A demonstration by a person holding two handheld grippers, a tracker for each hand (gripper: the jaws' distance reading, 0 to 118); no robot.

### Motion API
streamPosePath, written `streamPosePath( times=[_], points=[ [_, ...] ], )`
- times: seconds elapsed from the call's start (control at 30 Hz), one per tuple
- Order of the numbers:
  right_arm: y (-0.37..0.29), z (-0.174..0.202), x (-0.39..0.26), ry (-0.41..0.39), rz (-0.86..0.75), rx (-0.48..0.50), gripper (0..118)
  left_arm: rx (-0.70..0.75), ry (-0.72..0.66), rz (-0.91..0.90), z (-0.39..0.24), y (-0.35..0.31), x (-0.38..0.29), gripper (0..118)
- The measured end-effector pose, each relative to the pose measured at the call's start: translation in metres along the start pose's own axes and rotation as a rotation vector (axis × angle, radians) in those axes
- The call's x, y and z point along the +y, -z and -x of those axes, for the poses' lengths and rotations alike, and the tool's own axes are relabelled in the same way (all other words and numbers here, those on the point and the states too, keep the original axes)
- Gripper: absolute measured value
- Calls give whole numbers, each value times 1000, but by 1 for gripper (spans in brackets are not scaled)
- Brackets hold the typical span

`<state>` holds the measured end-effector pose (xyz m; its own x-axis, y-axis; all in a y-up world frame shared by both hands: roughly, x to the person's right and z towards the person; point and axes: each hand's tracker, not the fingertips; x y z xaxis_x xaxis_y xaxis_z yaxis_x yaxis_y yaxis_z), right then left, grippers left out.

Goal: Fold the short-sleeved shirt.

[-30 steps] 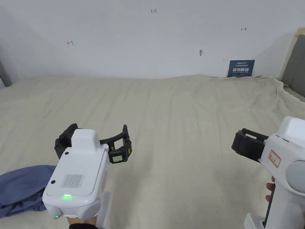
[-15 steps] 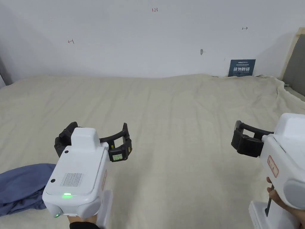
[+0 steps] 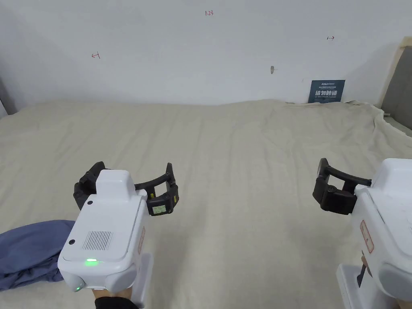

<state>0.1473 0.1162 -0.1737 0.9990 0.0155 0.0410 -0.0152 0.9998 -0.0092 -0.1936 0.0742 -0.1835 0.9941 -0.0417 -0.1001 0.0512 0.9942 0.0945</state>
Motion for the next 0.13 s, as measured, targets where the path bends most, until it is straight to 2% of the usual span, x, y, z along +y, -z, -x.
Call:
streamPosePath(
  times=[0.13],
  points=[
    [-1, 0, 0, -8, -5, 1, 118, -2, 0, 0, 0, -1, 0, 118]
  ],
)
